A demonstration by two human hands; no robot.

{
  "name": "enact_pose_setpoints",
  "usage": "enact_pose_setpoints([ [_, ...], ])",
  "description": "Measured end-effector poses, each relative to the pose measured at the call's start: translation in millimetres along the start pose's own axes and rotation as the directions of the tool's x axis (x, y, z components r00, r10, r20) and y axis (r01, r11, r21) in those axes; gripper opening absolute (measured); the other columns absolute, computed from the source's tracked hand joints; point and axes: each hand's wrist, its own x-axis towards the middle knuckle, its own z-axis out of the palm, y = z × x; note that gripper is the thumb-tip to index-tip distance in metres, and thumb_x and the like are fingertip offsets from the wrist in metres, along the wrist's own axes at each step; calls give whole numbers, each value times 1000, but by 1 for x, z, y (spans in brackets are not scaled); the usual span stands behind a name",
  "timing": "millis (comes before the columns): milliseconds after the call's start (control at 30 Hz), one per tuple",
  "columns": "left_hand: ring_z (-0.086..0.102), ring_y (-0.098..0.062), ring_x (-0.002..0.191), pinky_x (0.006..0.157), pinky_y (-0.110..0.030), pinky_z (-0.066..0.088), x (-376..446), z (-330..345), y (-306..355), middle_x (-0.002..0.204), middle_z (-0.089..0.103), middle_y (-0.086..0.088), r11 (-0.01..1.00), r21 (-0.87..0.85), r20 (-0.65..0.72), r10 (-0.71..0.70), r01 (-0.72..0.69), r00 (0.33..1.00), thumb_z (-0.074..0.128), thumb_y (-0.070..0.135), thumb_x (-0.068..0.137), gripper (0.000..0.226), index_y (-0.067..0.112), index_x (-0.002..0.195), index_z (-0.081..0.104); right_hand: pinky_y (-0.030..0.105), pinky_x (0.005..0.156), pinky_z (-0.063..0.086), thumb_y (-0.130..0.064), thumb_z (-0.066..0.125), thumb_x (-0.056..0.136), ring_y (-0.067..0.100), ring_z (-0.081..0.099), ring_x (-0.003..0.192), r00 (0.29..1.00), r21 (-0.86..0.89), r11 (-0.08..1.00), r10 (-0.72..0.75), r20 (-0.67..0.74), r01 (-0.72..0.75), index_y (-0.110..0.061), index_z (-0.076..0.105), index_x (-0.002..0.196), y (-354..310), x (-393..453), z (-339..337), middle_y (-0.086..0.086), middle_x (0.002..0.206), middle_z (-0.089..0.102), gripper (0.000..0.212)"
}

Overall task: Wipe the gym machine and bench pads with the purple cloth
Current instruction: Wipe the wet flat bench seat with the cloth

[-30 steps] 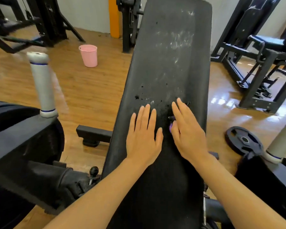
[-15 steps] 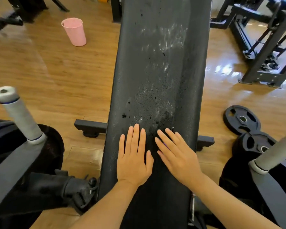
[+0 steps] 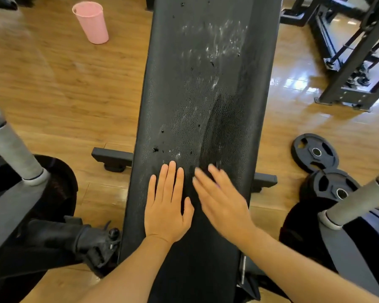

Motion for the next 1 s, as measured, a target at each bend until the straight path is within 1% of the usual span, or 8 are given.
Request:
enact_pose_setpoints([
  [167, 17, -29, 152, 125, -46, 9, -1, -1, 0, 161, 27, -16, 1000, -26, 29, -6, 7, 1000, 42, 31, 92, 67, 4, 153, 31, 45, 119, 25, -18, 47, 103, 35, 34, 142, 954, 34, 962, -275, 117, 272, -4, 45, 143, 47, 21, -2, 12, 153, 40, 43],
  [333, 18, -28, 152, 125, -45, 10, -1, -3, 0, 162, 26, -14, 999, -41, 51, -17, 19, 999, 43, 32, 92, 68, 6, 154, 29, 50, 105, 44, -13, 49, 102, 38, 48, 133, 960, 44, 973, 229, -159, -225, 2, 56, 135, 140, 154, -21, 17, 144, 51, 37],
  [433, 17, -28, 153, 125, -44, 9, 0, -2, -1, 163, 23, -13, 999, -34, 52, -18, 20, 998, 42, 33, 92, 69, 7, 155, 26, 49, 112, 37, -11, 48, 101, 39, 40, 138, 934, 49, 950, 314, -170, -310, 1, 50, 139, 121, 150, -17, 16, 149, 46, 40],
  [533, 15, -27, 153, 125, -44, 7, -2, -2, -1, 163, 22, -12, 999, -39, 59, -16, 19, 998, 41, 33, 92, 71, 7, 155, 24, 51, 113, 31, -12, 49, 97, 41, 34, 138, 1000, -15, 1000, 10, -26, -10, 2, 49, 139, 72, 78, -14, 17, 148, 45, 44],
  [733, 13, -26, 153, 125, -44, 7, -1, -3, 0, 164, 19, -11, 998, -54, 72, -22, 26, 997, 41, 34, 91, 71, 8, 155, 23, 47, 112, 33, -22, 48, 101, 36, 42, 136, 914, 51, 923, -385, 124, 382, -3, 51, 138, 99, 69, -17, 14, 148, 47, 43],
  [800, 13, -26, 154, 125, -43, 7, 1, -4, -1, 164, 19, -10, 998, -54, 68, -24, 28, 997, 40, 34, 91, 71, 8, 155, 23, 49, 110, 35, -19, 47, 99, 41, 43, 133, 970, -41, 970, -239, 49, 241, 3, 48, 137, 133, 116, -18, 20, 147, 46, 44],
  [867, 13, -26, 153, 125, -43, 7, 1, -3, 0, 164, 19, -10, 998, -48, 65, -26, 29, 998, 40, 34, 91, 70, 8, 154, 25, 51, 112, 35, -18, 42, 102, 43, 39, 136, 994, -34, 994, 100, -42, -101, 7, 45, 139, 155, 161, -19, 24, 149, 40, 46],
  [1000, 16, -27, 153, 125, -45, 11, 0, -2, 0, 163, 22, -11, 998, -46, 62, -29, 31, 998, 41, 33, 91, 69, 7, 154, 27, 52, 116, 28, -23, 40, 103, 43, 26, 144, 845, 140, 847, 527, -94, -513, 5, 38, 146, 124, 174, -14, 21, 157, 28, 51],
])
